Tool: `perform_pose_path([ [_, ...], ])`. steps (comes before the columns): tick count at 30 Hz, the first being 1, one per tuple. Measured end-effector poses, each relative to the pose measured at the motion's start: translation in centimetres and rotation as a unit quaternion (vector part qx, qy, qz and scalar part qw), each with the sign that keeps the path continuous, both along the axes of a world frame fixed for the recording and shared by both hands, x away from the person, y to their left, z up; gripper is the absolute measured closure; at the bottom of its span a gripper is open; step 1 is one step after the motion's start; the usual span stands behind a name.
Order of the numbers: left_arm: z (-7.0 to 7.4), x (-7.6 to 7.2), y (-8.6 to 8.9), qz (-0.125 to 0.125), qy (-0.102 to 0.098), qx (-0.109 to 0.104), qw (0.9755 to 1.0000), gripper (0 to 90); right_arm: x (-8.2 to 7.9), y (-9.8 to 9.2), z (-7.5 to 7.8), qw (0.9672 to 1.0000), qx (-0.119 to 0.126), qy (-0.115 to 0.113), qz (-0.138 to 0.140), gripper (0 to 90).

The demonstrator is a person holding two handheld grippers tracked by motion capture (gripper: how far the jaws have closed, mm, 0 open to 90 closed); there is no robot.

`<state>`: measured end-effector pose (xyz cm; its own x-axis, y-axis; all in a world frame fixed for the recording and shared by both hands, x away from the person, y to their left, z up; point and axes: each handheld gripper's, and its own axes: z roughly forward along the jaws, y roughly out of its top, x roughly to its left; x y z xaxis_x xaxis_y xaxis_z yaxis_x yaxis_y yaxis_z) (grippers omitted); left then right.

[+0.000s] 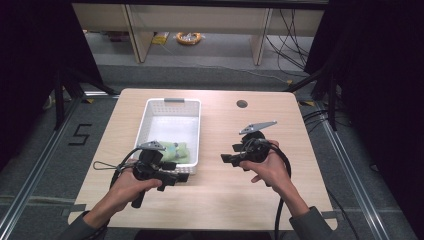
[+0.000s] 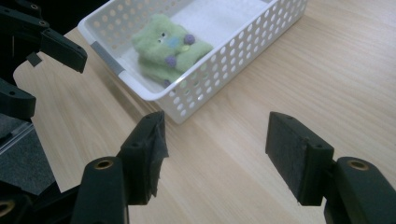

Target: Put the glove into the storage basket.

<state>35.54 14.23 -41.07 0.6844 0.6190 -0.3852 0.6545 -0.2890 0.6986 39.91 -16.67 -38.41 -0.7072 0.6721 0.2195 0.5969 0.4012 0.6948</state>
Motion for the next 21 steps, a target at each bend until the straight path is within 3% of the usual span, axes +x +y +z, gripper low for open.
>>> perform_pose_path([
  [4, -0.8, -0.2, -0.3, -0.007, -0.002, 0.004, 1.0000, 27.5, -0.5, -0.7, -0.3, 1.0000, 0.001, 0.000, 0.003, 38.3],
  [5, -1.0, -0.3, -0.4, -0.003, -0.006, 0.004, 1.0000, 27.5, -0.8, -0.8, -0.4, 0.9999, 0.007, 0.007, -0.006, 38.1],
  [8, -1.7, -0.5, -0.7, -0.006, -0.021, 0.007, 0.9997, 26.8, -1.0, -1.5, -0.8, 1.0000, 0.006, -0.001, 0.005, 37.1],
  [11, -2.4, -0.9, -1.0, -0.007, -0.020, 0.007, 0.9998, 26.6, -1.4, -1.9, -1.0, 0.9999, 0.012, 0.010, 0.004, 36.2],
  [12, -2.6, -1.0, -1.1, -0.011, -0.019, 0.006, 0.9997, 26.5, -1.5, -2.1, -1.1, 0.9999, 0.012, 0.000, 0.004, 36.0],
  [15, -3.3, -1.5, -1.5, -0.013, -0.027, 0.022, 0.9993, 25.8, -1.7, -2.5, -1.4, 0.9998, 0.017, -0.002, 0.002, 35.1],
  [17, -3.9, -1.8, -1.7, -0.021, -0.027, 0.025, 0.9991, 25.7, -2.1, -2.7, -1.5, 0.9998, 0.019, 0.007, -0.007, 34.8],
  [19, -4.3, -2.0, -2.0, -0.020, -0.032, 0.025, 0.9990, 25.5, -2.4, -3.0, -1.8, 0.9998, 0.017, 0.002, -0.005, 34.5],
  [20, -4.5, -2.2, -2.1, -0.017, -0.033, 0.028, 0.9989, 25.4, -2.5, -3.2, -1.9, 0.9999, 0.010, -0.010, -0.003, 34.4],
  [21, -4.6, -2.3, -2.2, -0.019, -0.034, 0.028, 0.9989, 25.4, -2.7, -3.1, -2.0, 0.9998, 0.019, -0.003, -0.003, 34.3],
])
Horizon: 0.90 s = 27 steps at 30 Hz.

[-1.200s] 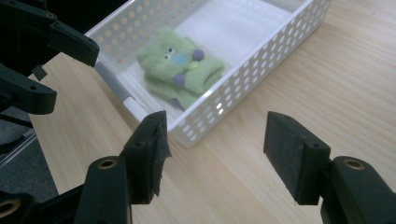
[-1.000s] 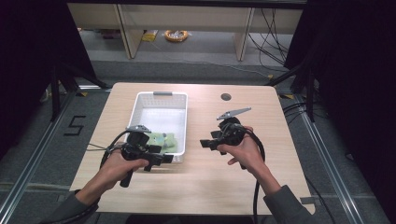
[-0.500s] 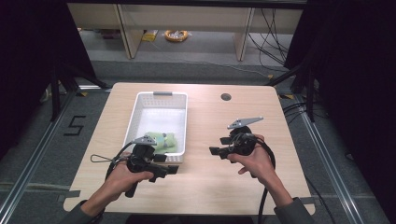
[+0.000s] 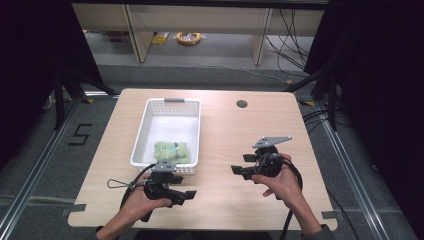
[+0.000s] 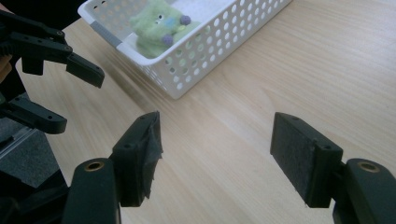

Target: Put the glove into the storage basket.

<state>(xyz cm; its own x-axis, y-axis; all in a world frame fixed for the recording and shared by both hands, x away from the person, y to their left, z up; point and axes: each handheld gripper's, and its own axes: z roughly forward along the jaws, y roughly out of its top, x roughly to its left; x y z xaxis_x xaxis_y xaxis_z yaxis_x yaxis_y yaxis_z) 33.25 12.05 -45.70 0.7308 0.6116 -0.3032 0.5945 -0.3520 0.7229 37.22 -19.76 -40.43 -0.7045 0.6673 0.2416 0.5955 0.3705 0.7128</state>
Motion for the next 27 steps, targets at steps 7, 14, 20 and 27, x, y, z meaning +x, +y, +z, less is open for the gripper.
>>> perform_pose_path([
  [7, -0.9, -0.4, -0.3, -0.004, 0.003, 0.001, 1.0000, 25.2, -1.1, -0.3, -0.6, 0.9999, -0.015, -0.003, -0.008, 34.0],
  [14, -1.2, -0.7, -0.3, -0.002, 0.003, 0.003, 1.0000, 25.0, -1.6, -0.7, -1.3, 0.9995, -0.023, -0.020, -0.003, 33.2],
  [20, -1.4, -1.2, -0.4, -0.001, 0.001, 0.003, 1.0000, 24.5, -2.2, -0.8, -2.0, 0.9995, -0.021, -0.023, -0.001, 31.7],
  [27, -1.6, -1.4, -0.4, -0.008, -0.004, 0.001, 1.0000, 23.4, -2.7, -0.8, -2.5, 0.9994, -0.017, -0.030, -0.003, 30.1],
])
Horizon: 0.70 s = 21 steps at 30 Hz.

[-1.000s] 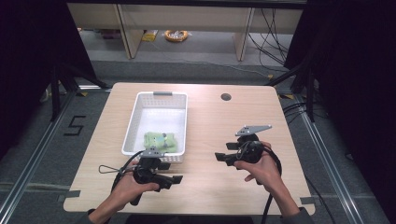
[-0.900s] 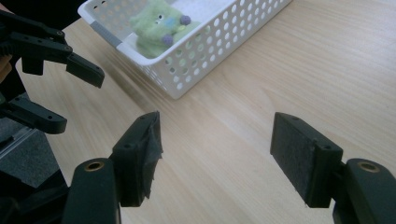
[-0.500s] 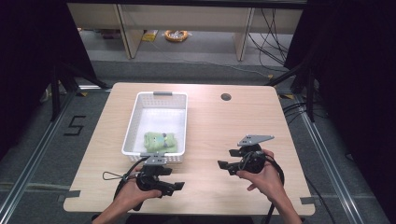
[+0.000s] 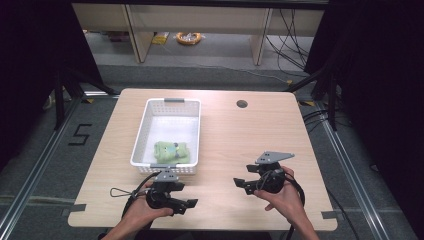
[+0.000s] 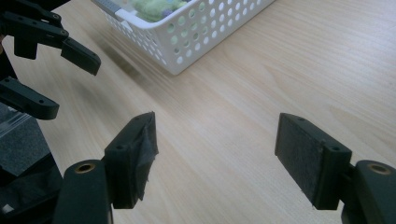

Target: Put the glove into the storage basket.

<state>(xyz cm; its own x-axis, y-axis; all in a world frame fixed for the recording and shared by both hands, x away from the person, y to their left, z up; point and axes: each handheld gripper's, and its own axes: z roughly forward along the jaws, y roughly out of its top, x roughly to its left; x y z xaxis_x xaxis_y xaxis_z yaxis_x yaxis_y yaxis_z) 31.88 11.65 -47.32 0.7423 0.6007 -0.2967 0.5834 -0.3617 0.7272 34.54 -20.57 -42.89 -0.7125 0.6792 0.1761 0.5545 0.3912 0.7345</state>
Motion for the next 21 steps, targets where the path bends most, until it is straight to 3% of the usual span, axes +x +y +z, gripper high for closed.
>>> perform_pose_path([
  [2, 0.0, -0.1, 0.1, -0.004, -0.001, 0.003, 1.0000, 23.2, -0.1, -0.1, -0.2, 1.0000, 0.002, -0.005, 0.001, 29.2],
  [3, 0.0, -0.2, 0.1, -0.001, -0.002, 0.004, 1.0000, 23.1, -0.3, -0.1, -0.2, 1.0000, 0.001, 0.004, 0.000, 28.6],
  [4, -0.1, -0.2, 0.1, -0.003, -0.001, 0.001, 1.0000, 23.0, -0.1, -0.2, -0.4, 0.9999, -0.002, -0.010, 0.008, 28.5],
  [6, -0.2, -0.4, 0.2, 0.001, 0.005, -0.001, 1.0000, 23.0, -0.4, -0.1, -0.5, 1.0000, 0.003, 0.000, 0.006, 28.4],
  [11, -0.4, -0.6, 0.3, -0.002, -0.003, 0.006, 1.0000, 23.0, -0.6, -0.4, -1.1, 0.9999, 0.001, -0.010, 0.013, 28.0],
  [17, -0.8, -1.0, 0.5, -0.002, -0.001, 0.006, 1.0000, 23.0, -1.3, -0.7, -1.8, 0.9999, 0.005, -0.006, 0.007, 27.7],
  [18, -0.8, -1.0, 0.5, 0.002, 0.004, 0.003, 1.0000, 22.9, -1.6, -0.7, -1.9, 0.9999, 0.008, 0.005, 0.004, 27.5],
  [20, -1.0, -1.0, 0.7, -0.005, -0.001, 0.006, 1.0000, 22.8, -1.6, -1.0, -2.3, 0.9999, 0.004, -0.004, 0.013, 27.2],
  [21, -1.0, -1.1, 0.7, -0.003, 0.002, 0.005, 1.0000, 22.6, -2.0, -0.9, -2.4, 0.9999, 0.009, 0.012, 0.000, 26.9],
])
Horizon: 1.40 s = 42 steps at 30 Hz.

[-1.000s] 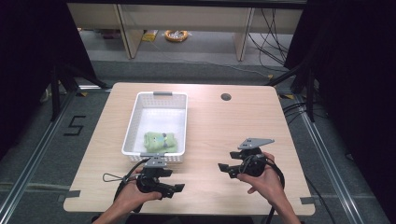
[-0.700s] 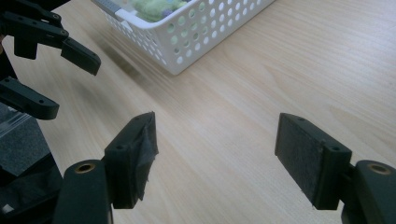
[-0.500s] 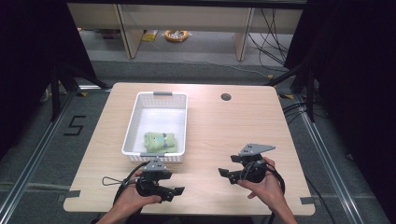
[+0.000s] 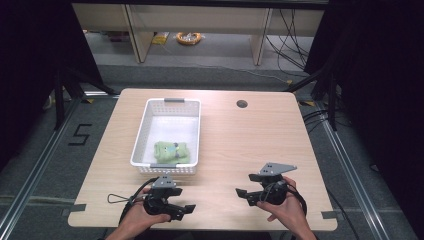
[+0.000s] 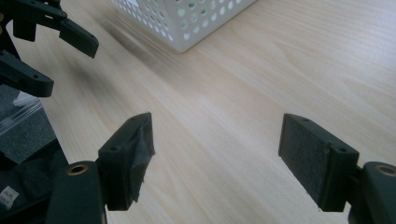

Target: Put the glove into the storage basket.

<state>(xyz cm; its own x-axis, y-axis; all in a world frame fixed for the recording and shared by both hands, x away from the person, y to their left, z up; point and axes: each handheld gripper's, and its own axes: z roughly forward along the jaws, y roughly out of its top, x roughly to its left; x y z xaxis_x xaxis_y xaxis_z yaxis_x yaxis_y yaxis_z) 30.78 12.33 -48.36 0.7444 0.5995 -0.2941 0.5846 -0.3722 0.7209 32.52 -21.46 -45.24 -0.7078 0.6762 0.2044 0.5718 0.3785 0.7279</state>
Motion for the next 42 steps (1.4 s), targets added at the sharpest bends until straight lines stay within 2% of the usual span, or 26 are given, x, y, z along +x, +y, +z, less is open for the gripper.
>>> perform_pose_path([
  [1, -0.1, 0.0, 0.1, -0.002, -0.002, 0.003, 1.0000, 22.6, 0.2, -0.3, -0.3, 0.9998, -0.003, -0.015, 0.013, 26.4],
  [3, -0.3, -0.1, 0.2, 0.000, 0.000, 0.005, 1.0000, 22.4, -0.2, -0.4, -0.5, 1.0000, -0.001, -0.005, 0.008, 25.7],
  [6, -0.4, -0.2, 0.2, -0.001, 0.002, 0.002, 1.0000, 22.2, -0.4, -0.7, -0.8, 0.9998, -0.003, -0.015, 0.009, 24.7],
  [11, -0.6, -0.4, 0.5, 0.004, 0.000, -0.001, 1.0000, 21.4, -0.8, -1.0, -1.4, 0.9999, 0.006, -0.007, 0.013, 22.7],
  [12, -0.6, -0.4, 0.6, 0.002, -0.003, 0.004, 1.0000, 21.2, -0.9, -1.1, -1.5, 0.9999, -0.004, -0.011, 0.008, 22.7],
  [13, -0.7, -0.5, 0.6, 0.001, -0.004, 0.001, 1.0000, 20.9, -1.1, -1.0, -1.6, 1.0000, 0.003, -0.001, 0.009, 22.7],
  [14, -0.7, -0.6, 0.6, 0.002, -0.005, 0.001, 1.0000, 20.7, -1.1, -1.1, -1.6, 0.9999, -0.003, -0.009, 0.004, 22.6],
  [15, -0.8, -0.7, 0.7, 0.002, -0.006, 0.002, 1.0000, 20.6, -1.3, -1.0, -1.7, 1.0000, 0.000, 0.003, 0.002, 22.6],
  [16, -0.8, -0.8, 0.7, 0.003, -0.006, 0.001, 1.0000, 20.5, -1.2, -1.2, -1.8, 0.9999, -0.003, -0.010, 0.006, 22.6],
  [17, -0.9, -0.9, 0.7, 0.004, -0.004, 0.000, 1.0000, 20.4, -1.5, -1.1, -1.8, 1.0000, 0.000, 0.003, 0.006, 22.6],
  [21, -1.1, -1.2, 1.0, 0.001, 0.003, 0.000, 1.0000, 19.5, -1.7, -1.3, -2.2, 0.9999, -0.006, -0.009, 0.006, 22.4],
  [22, -1.1, -1.2, 1.2, -0.003, -0.001, 0.002, 1.0000, 19.4, -1.8, -1.3, -2.3, 0.9998, -0.008, -0.010, 0.012, 22.3],
  [23, -1.2, -1.2, 1.2, -0.002, -0.003, 0.005, 1.0000, 19.2, -2.1, -1.1, -2.3, 1.0000, -0.004, 0.002, -0.001, 22.2],
  [24, -1.2, -1.3, 1.3, -0.002, -0.003, 0.006, 1.0000, 19.2, -2.0, -1.3, -2.5, 0.9998, -0.008, -0.007, 0.015, 22.0],
  [27, -1.2, -1.4, 1.6, -0.003, -0.009, 0.013, 0.9999, 19.1, -2.2, -1.3, -2.8, 0.9997, -0.008, 0.000, 0.021, 21.5],
  [29, -1.3, -1.5, 1.6, -0.001, -0.010, 0.010, 0.9999, 19.1, -2.4, -1.4, -3.0, 0.9998, -0.012, -0.001, 0.015, 21.3],
  [30, -1.3, -1.5, 1.7, -0.001, -0.013, 0.014, 0.9998, 19.1, -2.7, -1.3, -3.0, 0.9998, -0.013, 0.012, 0.003, 21.3],
  [31, -1.3, -1.6, 1.8, -0.001, -0.013, 0.015, 0.9998, 19.1, -2.7, -1.3, -3.0, 0.9998, -0.013, 0.012, 0.003, 21.3],
  [32, -1.3, -1.7, 1.9, -0.003, -0.014, 0.019, 0.9997, 19.1, -2.5, -1.5, -3.2, 0.9998, -0.013, -0.005, 0.014, 21.2],
  [34, -1.4, -2.0, 2.0, -0.001, -0.015, 0.019, 0.9997, 19.1, -2.8, -1.6, -3.2, 0.9998, -0.018, 0.006, 0.006, 21.0],
  [35, -1.5, -2.0, 2.1, 0.000, -0.016, 0.018, 0.9997, 19.2, -2.9, -1.5, -3.4, 0.9999, -0.011, 0.002, 0.007, 20.8],
  [36, -1.5, -2.1, 2.1, 0.000, -0.015, 0.018, 0.9997, 19.2, -3.0, -1.5, -3.4, 0.9998, -0.014, 0.012, 0.007, 20.6],
  [37, -1.6, -2.2, 2.1, 0.000, -0.014, 0.020, 0.9997, 19.2, -3.0, -1.6, -3.5, 0.9998, -0.019, 0.000, 0.006, 20.3],
  [39, -1.6, -2.4, 2.2, 0.002, -0.014, 0.024, 0.9996, 19.2, -3.0, -1.7, -3.8, 0.9996, -0.024, -0.001, 0.012, 19.5],
  [41, -1.6, -2.4, 2.3, -0.001, -0.024, 0.031, 0.9992, 19.2, -3.2, -1.7, -3.8, 0.9996, -0.027, 0.005, -0.001, 18.1],
  [42, -1.5, -2.4, 2.4, -0.003, -0.025, 0.033, 0.9991, 19.2, -3.2, -1.8, -3.9, 0.9996, -0.028, -0.002, 0.002, 18.1],
])
